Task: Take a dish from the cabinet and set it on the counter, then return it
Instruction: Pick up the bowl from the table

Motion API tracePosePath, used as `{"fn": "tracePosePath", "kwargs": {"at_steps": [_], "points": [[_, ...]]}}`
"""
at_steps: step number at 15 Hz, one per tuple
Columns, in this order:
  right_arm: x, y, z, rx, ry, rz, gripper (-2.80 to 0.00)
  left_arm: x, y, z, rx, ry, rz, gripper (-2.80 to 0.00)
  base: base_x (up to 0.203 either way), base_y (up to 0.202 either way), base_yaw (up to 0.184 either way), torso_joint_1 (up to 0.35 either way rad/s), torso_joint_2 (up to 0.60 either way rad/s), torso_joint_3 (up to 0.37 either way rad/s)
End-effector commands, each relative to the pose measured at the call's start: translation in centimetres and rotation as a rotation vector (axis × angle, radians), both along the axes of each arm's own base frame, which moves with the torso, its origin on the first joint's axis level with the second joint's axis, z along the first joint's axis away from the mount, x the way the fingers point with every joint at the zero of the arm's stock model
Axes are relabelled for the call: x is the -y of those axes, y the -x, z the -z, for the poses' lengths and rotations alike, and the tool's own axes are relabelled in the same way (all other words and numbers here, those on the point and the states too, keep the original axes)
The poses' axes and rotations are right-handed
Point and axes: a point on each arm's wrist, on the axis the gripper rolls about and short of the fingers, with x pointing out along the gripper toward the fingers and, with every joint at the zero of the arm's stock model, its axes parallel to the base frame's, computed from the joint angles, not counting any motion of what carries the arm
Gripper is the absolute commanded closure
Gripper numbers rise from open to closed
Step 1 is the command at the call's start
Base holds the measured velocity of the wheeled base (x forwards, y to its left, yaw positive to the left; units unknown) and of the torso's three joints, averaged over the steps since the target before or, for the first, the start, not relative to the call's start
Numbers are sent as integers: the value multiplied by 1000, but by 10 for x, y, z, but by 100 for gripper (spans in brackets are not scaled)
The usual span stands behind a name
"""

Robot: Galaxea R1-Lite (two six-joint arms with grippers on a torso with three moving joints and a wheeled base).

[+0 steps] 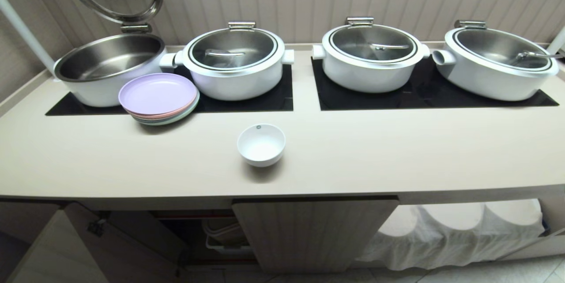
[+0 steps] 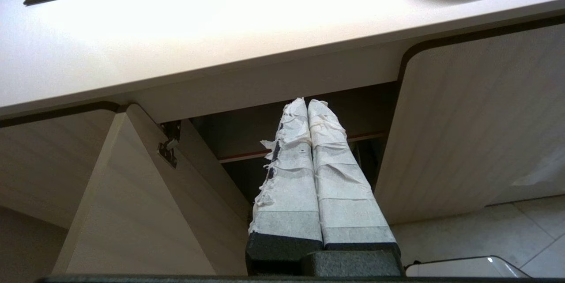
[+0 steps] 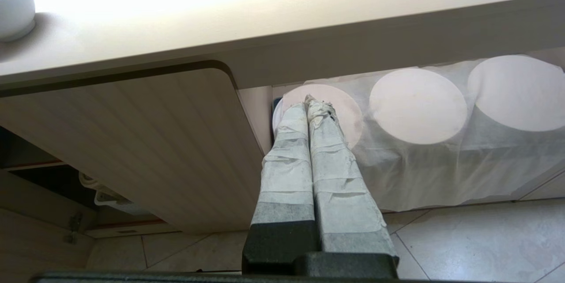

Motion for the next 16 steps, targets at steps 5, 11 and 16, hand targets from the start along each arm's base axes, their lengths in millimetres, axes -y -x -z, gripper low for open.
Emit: {"fn": "tracePosePath", "kwargs": {"at_steps": [5, 11, 16], "points": [[0, 0, 0, 0, -1, 0, 0, 0, 0, 0, 0, 3, 1, 0, 0, 0, 0, 0, 0, 0], [0, 0, 0, 0, 0, 0, 0, 0, 0, 0, -1, 4, 1, 0, 0, 0, 0, 0, 0, 0], [0, 0, 0, 0, 0, 0, 0, 0, 0, 0, 1, -4, 1, 0, 0, 0, 0, 0, 0, 0]]}}
